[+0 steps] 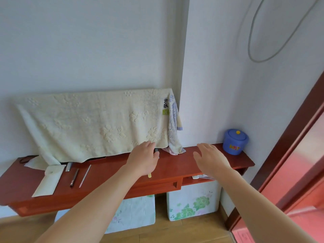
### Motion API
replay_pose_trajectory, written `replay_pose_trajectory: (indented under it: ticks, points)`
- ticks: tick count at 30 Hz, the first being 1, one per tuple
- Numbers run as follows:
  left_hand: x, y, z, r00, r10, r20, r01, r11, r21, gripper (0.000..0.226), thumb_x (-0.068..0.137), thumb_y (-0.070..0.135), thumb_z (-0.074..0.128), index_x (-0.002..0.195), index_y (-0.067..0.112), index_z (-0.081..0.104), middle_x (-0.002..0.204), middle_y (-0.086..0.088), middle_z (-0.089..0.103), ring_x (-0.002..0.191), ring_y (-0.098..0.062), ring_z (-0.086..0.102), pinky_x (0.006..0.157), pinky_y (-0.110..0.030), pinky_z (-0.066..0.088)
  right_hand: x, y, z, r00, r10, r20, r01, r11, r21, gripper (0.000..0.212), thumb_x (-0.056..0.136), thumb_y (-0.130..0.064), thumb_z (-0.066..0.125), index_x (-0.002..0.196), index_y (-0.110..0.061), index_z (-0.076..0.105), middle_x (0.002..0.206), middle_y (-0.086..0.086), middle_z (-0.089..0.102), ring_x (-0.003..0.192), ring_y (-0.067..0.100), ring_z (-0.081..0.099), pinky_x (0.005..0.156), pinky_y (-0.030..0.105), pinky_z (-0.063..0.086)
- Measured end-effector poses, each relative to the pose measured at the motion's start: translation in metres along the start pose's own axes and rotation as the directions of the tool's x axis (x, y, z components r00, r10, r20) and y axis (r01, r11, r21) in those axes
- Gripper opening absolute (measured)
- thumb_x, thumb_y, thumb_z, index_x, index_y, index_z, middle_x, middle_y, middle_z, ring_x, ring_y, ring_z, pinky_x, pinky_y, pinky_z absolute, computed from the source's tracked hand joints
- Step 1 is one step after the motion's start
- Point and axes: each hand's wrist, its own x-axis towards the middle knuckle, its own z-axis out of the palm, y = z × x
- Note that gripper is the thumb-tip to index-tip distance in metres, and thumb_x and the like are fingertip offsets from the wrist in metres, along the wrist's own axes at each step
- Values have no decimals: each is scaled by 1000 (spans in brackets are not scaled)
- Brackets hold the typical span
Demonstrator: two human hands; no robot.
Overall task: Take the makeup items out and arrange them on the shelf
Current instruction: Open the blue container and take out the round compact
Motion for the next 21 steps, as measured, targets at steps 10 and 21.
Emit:
replay_pose_trajectory:
  ticks: [10,21]
  points:
    - [53,31,22,991,130,23,-130,991,23,20,102,32,34,98,16,46,101,2,49,107,-25,54,88,-35,42,14,34,13,995,87,-41,-87,996,-5,43,98,-38,38,129,-12,53,133,1,54,127,21,43,104,35,38]
    - [135,146,66,994,106,42,-108,993,43,44,105,33,31,138,10,46,142,-7,49,133,-22,43,109,-39,37,70,175,-25,995,93,-18,-94,995,-21,43,99,-40,37,128,-12,52,133,2,53,126,23,43,102,37,39]
